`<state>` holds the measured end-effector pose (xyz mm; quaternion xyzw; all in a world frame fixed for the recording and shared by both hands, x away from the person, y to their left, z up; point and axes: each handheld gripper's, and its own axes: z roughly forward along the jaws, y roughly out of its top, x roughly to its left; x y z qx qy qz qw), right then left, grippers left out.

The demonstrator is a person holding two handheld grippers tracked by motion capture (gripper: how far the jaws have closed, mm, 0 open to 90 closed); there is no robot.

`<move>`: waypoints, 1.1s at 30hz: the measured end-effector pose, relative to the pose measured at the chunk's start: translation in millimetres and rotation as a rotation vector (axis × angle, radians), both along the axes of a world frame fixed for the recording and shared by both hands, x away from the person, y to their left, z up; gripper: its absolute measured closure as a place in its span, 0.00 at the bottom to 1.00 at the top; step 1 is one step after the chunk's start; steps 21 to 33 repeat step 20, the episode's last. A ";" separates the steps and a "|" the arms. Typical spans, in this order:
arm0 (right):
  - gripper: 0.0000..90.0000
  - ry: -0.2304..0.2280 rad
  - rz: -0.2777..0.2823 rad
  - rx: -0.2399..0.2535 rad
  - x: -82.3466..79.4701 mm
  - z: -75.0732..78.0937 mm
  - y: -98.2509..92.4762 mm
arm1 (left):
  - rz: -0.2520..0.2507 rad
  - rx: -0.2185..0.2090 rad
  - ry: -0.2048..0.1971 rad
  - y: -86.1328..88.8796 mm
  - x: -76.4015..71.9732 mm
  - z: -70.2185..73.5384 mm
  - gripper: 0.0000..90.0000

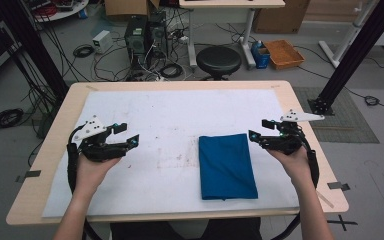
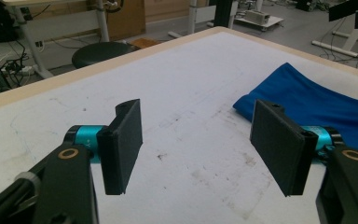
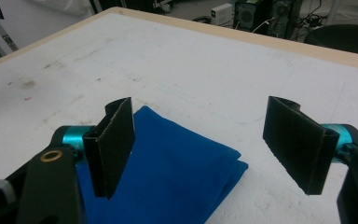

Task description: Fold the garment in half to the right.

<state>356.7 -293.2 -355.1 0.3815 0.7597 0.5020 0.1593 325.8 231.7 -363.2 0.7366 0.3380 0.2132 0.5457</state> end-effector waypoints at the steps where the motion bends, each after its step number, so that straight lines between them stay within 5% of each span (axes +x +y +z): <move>1: 0.28 0.000 0.002 0.001 0.1 -0.3 0.4 | -0.004 0.000 0.002 -0.1 0.2 -0.2 0.38; 33: 0.28 0.004 0.000 0.005 -0.2 -1.3 -2.6 | -0.023 -0.002 -0.006 -3.2 -0.8 -1.4 0.38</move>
